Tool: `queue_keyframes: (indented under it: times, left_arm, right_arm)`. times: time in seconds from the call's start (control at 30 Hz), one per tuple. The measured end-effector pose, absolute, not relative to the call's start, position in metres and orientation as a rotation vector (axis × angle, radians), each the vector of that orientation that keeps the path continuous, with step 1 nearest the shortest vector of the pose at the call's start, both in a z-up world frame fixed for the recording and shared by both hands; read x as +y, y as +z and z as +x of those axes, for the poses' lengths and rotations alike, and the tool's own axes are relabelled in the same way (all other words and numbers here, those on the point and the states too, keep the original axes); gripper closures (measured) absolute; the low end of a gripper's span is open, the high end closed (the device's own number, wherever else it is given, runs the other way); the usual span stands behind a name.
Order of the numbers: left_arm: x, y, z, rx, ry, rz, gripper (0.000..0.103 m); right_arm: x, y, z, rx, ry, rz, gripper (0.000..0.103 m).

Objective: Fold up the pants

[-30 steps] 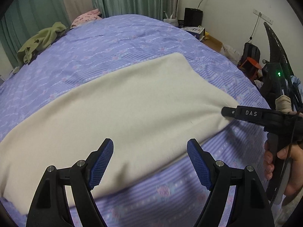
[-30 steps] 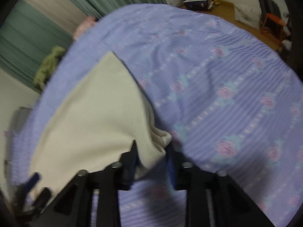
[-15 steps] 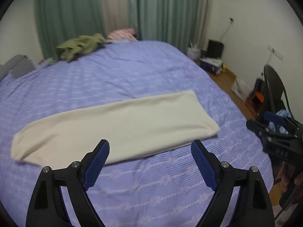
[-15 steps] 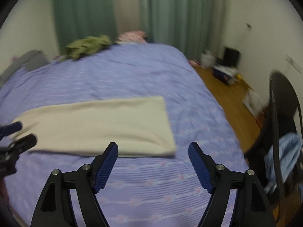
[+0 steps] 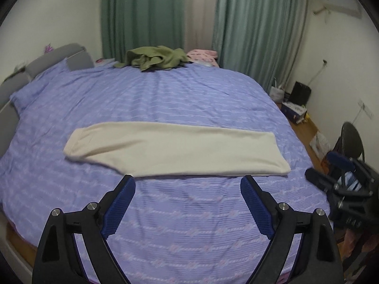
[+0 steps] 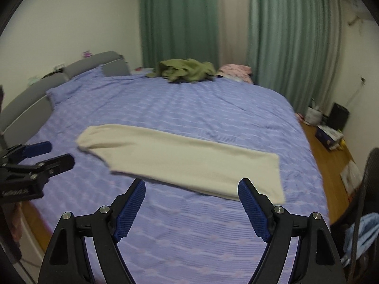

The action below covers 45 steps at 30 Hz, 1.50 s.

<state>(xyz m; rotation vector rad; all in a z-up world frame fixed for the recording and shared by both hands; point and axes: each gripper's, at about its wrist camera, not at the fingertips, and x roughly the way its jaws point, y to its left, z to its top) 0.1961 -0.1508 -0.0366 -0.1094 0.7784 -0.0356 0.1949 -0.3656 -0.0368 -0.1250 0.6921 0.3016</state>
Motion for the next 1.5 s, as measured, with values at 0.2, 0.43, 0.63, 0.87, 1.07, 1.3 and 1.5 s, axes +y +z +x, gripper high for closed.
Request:
queue_keyframes:
  times: [0.2, 0.43, 0.63, 0.87, 1.07, 1.3, 1.5]
  left_arm:
    - [-0.077, -0.035, 0.186, 0.79, -0.083, -0.097, 0.01]
    - [0.015, -0.034, 0.193, 0.791, -0.206, -0.003, 0.009]
    - [0.096, -0.052, 0.204, 0.829, -0.21, 0.007, 0.009]
    - [0.186, -0.08, 0.24, 0.822, -0.164, -0.01, 0.009]
    - [0.244, -0.121, 0.309, 0.8, -0.166, 0.044, 0.009]
    - [0.287, -0.193, 0.401, 0.864, -0.211, 0.05, 0.014]
    - [0.314, -0.257, 0.474, 0.985, -0.23, -0.031, 0.029]
  right_arm:
    - [-0.289, -0.032, 0.175, 0.712, 0.331, -0.106, 0.022]
    - [-0.197, -0.031, 0.168, 0.735, 0.195, -0.001, 0.022]
    - [-0.135, -0.037, 0.172, 0.761, 0.116, 0.053, 0.022]
    - [-0.07, -0.057, 0.203, 0.811, 0.104, 0.027, 0.022]
    - [-0.024, -0.092, 0.256, 0.847, 0.097, 0.002, 0.022]
    - [0.023, -0.15, 0.331, 0.9, 0.073, -0.023, 0.022]
    - [0.052, -0.195, 0.395, 0.975, 0.075, -0.016, 0.022]
